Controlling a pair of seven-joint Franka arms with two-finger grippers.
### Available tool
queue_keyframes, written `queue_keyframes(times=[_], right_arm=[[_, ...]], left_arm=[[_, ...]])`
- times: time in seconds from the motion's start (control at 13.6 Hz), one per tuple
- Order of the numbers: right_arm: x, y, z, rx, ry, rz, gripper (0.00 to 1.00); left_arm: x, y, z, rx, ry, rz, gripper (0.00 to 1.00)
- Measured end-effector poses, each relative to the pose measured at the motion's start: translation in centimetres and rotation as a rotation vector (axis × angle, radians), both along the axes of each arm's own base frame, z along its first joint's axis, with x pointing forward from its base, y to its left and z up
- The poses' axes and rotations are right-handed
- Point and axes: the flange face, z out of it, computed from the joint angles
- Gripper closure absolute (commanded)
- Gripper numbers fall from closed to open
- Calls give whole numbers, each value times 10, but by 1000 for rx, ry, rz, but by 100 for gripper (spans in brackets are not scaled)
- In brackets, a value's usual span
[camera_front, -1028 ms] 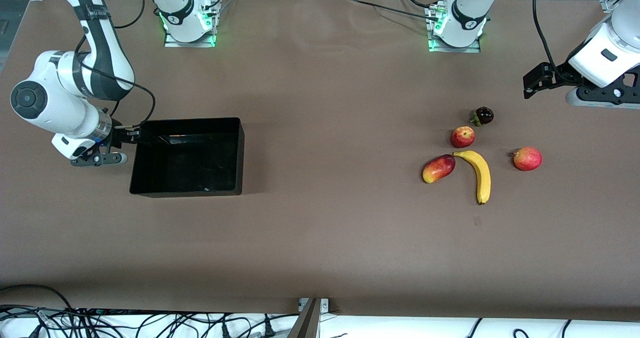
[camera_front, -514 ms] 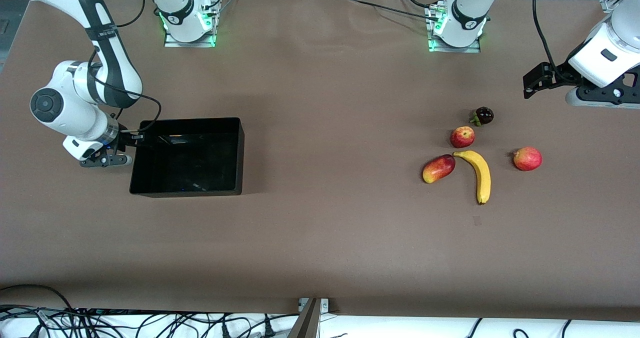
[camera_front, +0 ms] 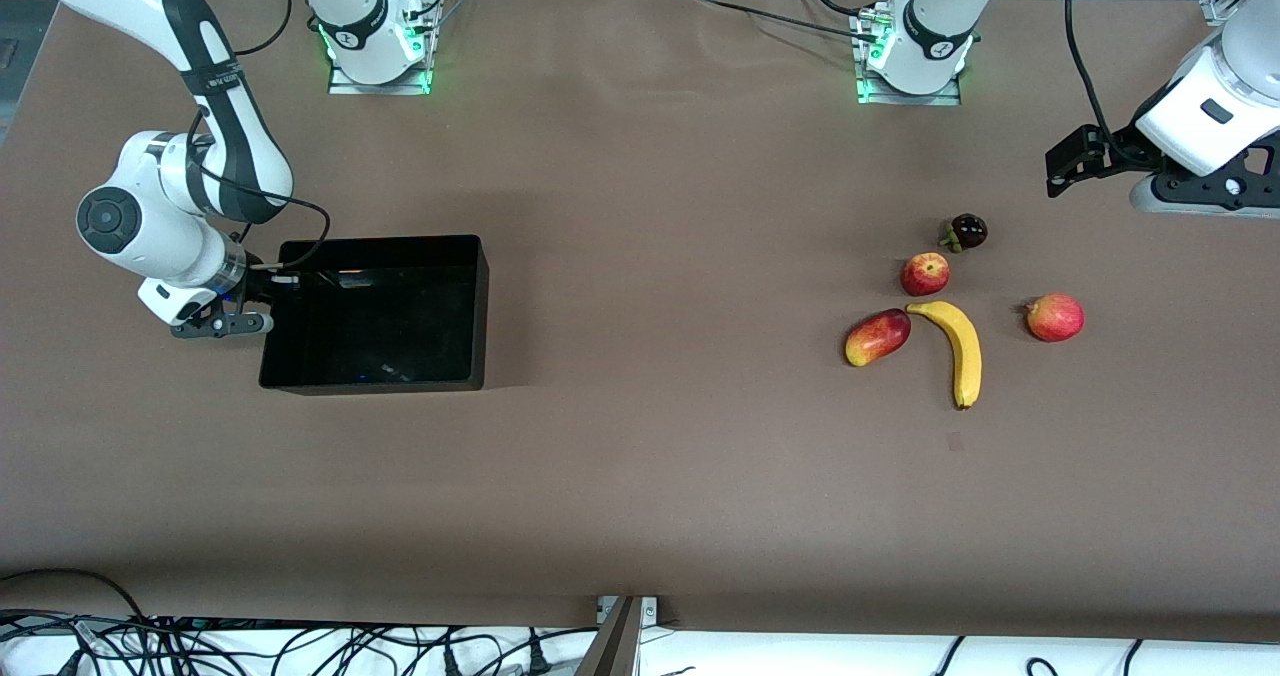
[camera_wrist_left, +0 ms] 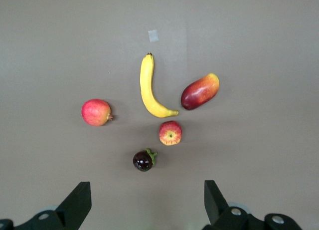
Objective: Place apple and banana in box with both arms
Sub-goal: 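Grip the black box rim with the right gripper, then slide the black box toward the fruit with the right gripper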
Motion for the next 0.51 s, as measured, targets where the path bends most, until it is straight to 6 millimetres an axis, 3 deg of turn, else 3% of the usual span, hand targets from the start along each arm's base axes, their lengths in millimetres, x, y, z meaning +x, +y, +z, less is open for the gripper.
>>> queue_keyframes(times=[0.29,0.51], right_arm=[[9,5,11,2,-27,11,100],[26,37,37,33,-15,48,100]], left_arm=[[0,5,-10,4,46,11,0],[0,7,-11,4,52,15,0]])
